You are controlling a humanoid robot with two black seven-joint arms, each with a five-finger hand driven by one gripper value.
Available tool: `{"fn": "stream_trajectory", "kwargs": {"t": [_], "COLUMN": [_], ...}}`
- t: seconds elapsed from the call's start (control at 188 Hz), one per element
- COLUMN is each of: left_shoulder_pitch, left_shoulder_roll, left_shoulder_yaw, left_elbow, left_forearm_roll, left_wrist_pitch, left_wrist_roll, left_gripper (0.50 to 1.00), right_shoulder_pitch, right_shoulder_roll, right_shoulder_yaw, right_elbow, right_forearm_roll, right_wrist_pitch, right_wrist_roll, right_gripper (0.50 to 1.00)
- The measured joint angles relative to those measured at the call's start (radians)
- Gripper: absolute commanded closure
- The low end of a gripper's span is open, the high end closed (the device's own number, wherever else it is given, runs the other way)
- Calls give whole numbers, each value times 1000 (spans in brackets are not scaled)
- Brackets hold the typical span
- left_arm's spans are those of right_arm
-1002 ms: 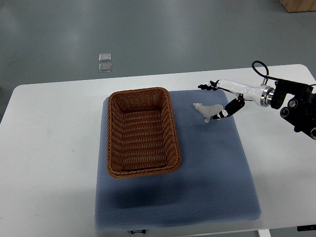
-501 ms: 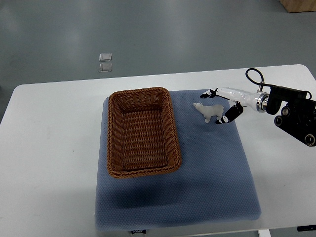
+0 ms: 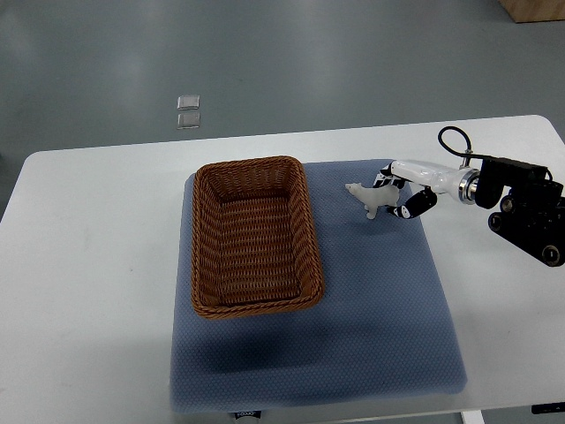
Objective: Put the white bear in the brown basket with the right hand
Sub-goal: 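Lift the bear and carry it over the brown wicker basket, then lower the bear into the basket and open the right hand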
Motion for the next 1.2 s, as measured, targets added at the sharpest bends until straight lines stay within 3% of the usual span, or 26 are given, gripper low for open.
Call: {"fn": "stream_trajectory", "kwargs": {"t": [0.389, 0.81, 1.199], "left_shoulder_pitch": [0, 0, 0], "left_shoulder_roll": [0, 0, 0], "left_shoulder_yaw": [-1, 0, 0], "left_elbow": [0, 0, 0], "left_forearm_roll": [0, 0, 0], "left_wrist_pitch": [0, 0, 0], "left_wrist_roll": [0, 0, 1], "left_gripper": [500, 500, 500], "right_shoulder_pitch": [7, 167, 290], "right_shoulder_roll": [-2, -13, 95], "right_shoulder_yaw": [0, -33, -253], "right_elbow": [15, 182, 210], "right_forearm_roll": [3, 4, -10], "right_wrist_pitch": [-56, -55, -36], "right_wrist_roll": [5, 16, 40], "right_gripper": [1000, 1000, 1000]}}
